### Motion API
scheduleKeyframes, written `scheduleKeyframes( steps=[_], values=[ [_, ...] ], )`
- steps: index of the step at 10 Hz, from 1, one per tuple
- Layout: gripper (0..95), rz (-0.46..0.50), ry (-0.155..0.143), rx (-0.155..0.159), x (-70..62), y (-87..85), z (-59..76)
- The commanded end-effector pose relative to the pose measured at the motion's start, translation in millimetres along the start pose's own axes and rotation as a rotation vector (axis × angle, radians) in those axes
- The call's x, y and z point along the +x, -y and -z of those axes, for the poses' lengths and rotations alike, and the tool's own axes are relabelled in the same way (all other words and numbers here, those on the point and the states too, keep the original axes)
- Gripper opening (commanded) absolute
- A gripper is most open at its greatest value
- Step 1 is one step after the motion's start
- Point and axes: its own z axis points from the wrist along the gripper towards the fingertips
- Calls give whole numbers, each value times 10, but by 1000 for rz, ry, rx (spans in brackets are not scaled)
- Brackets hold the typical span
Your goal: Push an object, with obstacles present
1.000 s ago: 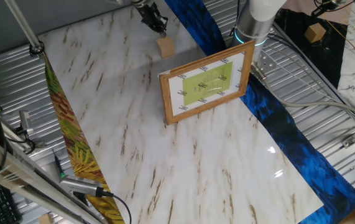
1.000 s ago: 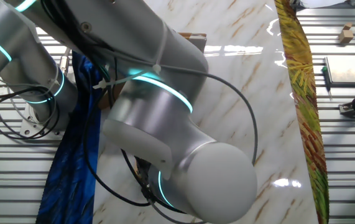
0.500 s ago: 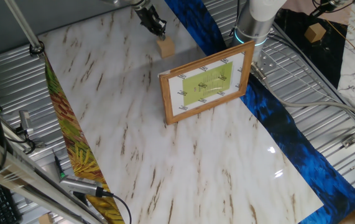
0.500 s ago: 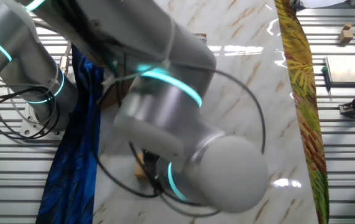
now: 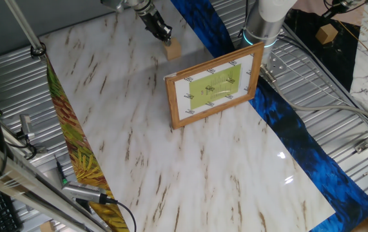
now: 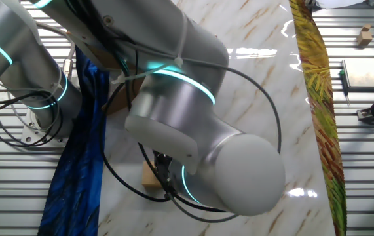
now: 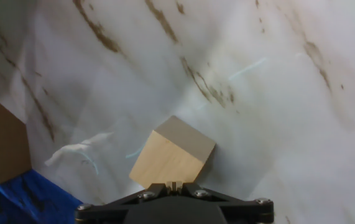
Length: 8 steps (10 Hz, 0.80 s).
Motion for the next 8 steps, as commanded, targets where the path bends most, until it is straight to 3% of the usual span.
scheduleKeyframes(
  steps=[1, 5, 8],
  values=[
    [0, 13, -2, 1, -20, -21, 5],
    [0, 32, -26, -10, -270, -208, 20],
    [0, 34, -44, -42, -245, -171, -12]
  ],
)
